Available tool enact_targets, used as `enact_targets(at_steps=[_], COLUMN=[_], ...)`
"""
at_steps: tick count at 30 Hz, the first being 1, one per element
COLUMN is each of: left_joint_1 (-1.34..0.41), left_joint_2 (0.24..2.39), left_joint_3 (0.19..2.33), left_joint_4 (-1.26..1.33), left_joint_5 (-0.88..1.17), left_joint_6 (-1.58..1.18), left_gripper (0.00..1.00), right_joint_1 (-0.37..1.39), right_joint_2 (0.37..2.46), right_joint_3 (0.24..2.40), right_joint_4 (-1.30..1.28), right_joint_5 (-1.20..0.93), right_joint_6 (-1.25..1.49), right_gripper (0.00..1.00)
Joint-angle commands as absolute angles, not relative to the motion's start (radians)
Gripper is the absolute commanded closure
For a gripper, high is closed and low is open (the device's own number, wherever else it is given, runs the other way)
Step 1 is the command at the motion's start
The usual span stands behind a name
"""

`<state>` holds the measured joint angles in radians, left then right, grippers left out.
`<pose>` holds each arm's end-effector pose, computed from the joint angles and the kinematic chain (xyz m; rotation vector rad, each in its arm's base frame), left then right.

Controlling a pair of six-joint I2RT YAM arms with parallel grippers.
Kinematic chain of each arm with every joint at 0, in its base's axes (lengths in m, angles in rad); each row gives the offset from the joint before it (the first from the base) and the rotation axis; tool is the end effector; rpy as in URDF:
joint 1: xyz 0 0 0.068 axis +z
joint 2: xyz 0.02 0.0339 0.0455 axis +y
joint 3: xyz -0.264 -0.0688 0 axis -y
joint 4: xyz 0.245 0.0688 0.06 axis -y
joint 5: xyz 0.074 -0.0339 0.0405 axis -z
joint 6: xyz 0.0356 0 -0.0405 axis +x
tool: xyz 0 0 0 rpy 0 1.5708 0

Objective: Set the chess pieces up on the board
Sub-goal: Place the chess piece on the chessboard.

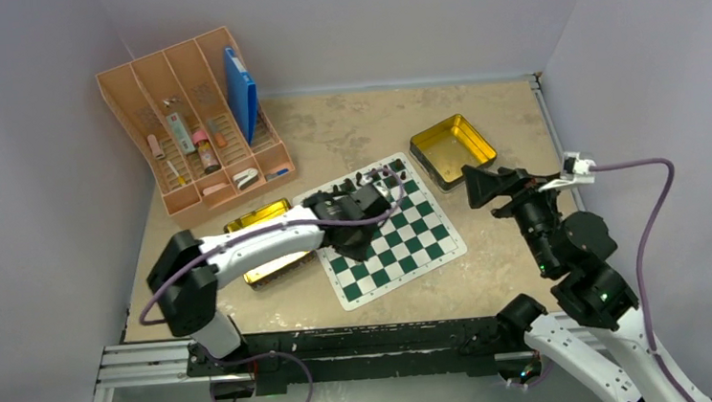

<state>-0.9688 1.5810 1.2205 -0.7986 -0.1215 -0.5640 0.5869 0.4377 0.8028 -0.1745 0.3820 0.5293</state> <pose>0.1830 -0.2587 0.2470 0.5184 2.6996 -0.2776 0.0851 0.0407 0.3892 0.2852 1.3977 0.6632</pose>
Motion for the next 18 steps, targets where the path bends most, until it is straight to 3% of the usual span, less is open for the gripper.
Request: enact_targets(at_steps=[1,18], left_joint_1=[-1.062,-1.149], left_joint_2=[1.696,1.920], left_joint_3=[1.357,1.524], left_joint_4=[-0.815,-0.767], left_joint_5=[-0.220,-0.153], left_joint_6=[-0.610,-0.568], left_gripper=[0.94,0.89], right_joint_1=[0.581,0.581], right_joint_2=[0.396,0.359], right_joint_3=[0.850,0.849], right_joint_4=[-0.148,-0.180], right_joint_5=[0.441,0.468], right_joint_6=[0.508,0.500], right_gripper=[0.03,0.03])
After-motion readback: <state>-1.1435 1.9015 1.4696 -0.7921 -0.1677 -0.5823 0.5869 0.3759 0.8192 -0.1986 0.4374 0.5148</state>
